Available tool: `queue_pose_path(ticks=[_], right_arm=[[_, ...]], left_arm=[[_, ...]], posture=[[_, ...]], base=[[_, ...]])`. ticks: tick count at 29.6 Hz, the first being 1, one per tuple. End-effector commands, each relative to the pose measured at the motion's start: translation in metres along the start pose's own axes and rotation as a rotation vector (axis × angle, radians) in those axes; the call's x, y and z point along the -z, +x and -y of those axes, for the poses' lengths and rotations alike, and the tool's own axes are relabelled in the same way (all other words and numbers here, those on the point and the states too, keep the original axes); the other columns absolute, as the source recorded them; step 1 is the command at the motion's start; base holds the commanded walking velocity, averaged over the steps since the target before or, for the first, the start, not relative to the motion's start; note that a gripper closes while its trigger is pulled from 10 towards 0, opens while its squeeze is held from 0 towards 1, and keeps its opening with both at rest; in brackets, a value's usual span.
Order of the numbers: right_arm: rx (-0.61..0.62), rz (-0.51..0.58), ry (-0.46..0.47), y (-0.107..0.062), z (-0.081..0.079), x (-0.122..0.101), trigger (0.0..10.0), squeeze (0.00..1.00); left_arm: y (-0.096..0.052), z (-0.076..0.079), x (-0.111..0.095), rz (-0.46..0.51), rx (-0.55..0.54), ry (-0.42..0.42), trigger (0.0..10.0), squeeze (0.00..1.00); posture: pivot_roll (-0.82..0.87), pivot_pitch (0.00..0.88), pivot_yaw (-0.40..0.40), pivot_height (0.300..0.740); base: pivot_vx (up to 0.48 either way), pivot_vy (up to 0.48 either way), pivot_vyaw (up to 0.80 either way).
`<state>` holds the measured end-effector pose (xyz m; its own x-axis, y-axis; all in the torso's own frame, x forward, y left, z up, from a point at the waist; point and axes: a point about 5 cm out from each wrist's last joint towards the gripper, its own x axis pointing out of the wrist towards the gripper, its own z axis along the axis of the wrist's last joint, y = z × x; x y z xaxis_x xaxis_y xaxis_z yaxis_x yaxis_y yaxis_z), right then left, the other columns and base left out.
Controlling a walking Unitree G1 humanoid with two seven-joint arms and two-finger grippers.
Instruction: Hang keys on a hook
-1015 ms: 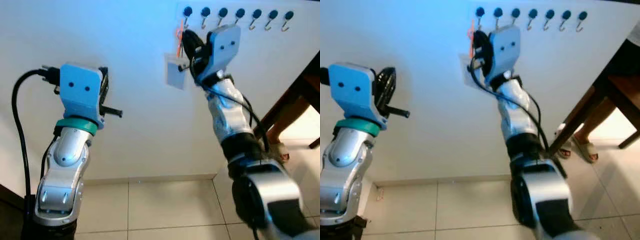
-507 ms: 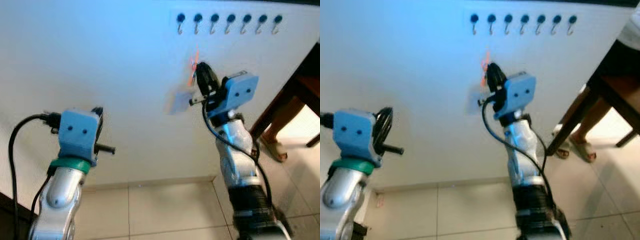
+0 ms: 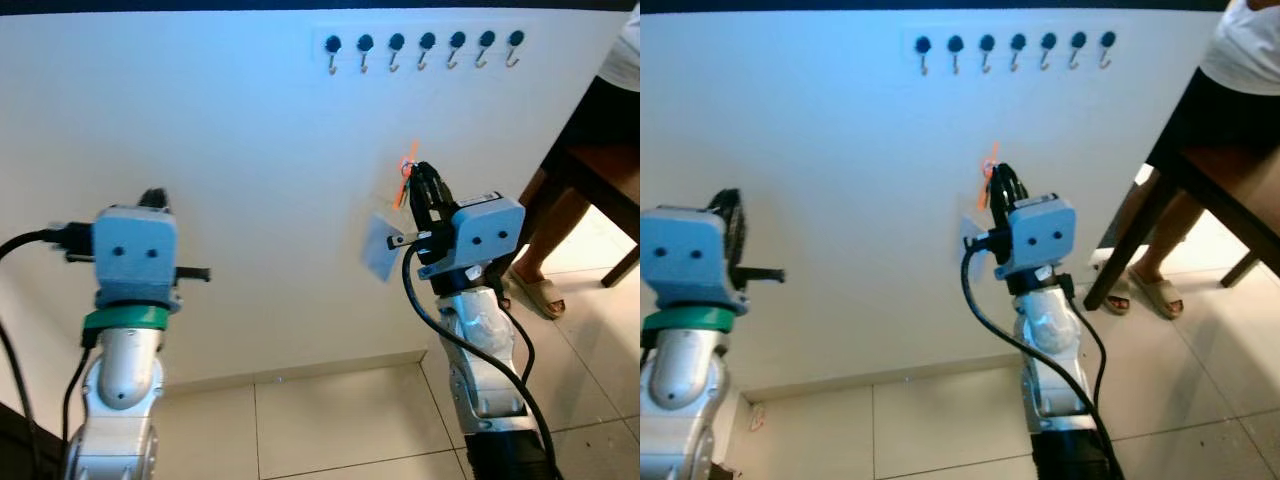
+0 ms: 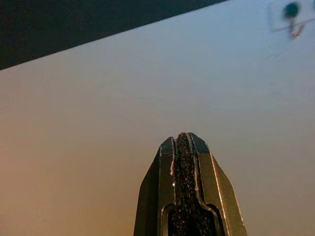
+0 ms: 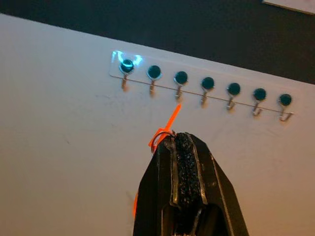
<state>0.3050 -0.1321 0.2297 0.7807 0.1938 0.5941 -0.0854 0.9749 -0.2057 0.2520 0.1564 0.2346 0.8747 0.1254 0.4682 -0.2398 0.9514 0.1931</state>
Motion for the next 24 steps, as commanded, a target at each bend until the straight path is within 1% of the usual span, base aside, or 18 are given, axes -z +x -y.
queue_pose_path(ticks=[1, 3, 5, 6, 7, 18, 22, 23, 24], right_arm=[[-0.007, -0.008, 0.001, -0.001, -0.004, -0.001, 10.0, 0.0], [-0.013, -0.005, 0.02, -0.001, -0.01, -0.003, 10.0, 0.0], [-0.013, -0.005, 0.02, -0.001, -0.01, -0.003, 10.0, 0.0], [-0.017, -0.002, 0.028, 0.0, -0.012, -0.005, 10.0, 0.0], [-0.021, 0.0, 0.04, 0.0, -0.016, -0.007, 10.0, 0.0], [-0.041, -0.013, 0.051, 0.001, -0.02, -0.007, 10.0, 0.0], [-0.055, -0.021, 0.033, 0.001, -0.022, -0.006, 10.0, 0.0], [-0.063, -0.024, 0.014, 0.001, -0.023, -0.006, 10.0, 0.0], [-0.068, -0.027, -0.007, 0.002, -0.023, -0.006, 10.0, 0.0]], left_arm=[[0.002, 0.003, 0.004, -0.023, 0.019, -0.008, 10.0, 0.0], [0.005, 0.007, 0.004, -0.029, 0.049, -0.044, 10.0, 0.0], [0.005, 0.007, 0.004, -0.029, 0.049, -0.044, 10.0, 0.0], [0.006, 0.008, 0.004, -0.028, 0.058, -0.054, 10.0, 0.0], [0.007, 0.008, 0.004, -0.024, 0.053, -0.04, 10.0, 0.0], [0.008, 0.008, 0.003, -0.019, 0.05, -0.029, 10.0, 0.0], [0.009, 0.007, 0.003, -0.017, 0.042, -0.038, 10.0, 0.0], [0.01, 0.005, 0.003, -0.018, 0.035, -0.039, 10.0, 0.0], [0.01, 0.005, 0.003, -0.021, 0.03, -0.041, 10.0, 0.0]], posture=[[-0.08, 0.0, 0.088, 0.74], [-0.08, 0.0, 0.088, 0.74], [-0.08, 0.0, 0.088, 0.74], [-0.08, 0.0, 0.089, 0.74], [-0.08, 0.0, 0.088, 0.74], [-0.07, 0.0, 0.083, 0.74], [-0.07, 0.0, 0.08, 0.74], [-0.07, 0.0, 0.08, 0.74], [-0.07, 0.0, 0.079, 0.74]], base=[[0.0, 0.0, 0.0], [0.0, 0.0, 0.0], [0.0, 0.0, 0.0], [0.0, 0.0, 0.0], [0.0, 0.0, 0.0], [0.0, 0.0, 0.0], [0.0, 0.0, 0.0], [0.319, 0.0, 0.0], [0.334, 0.0, 0.78]])
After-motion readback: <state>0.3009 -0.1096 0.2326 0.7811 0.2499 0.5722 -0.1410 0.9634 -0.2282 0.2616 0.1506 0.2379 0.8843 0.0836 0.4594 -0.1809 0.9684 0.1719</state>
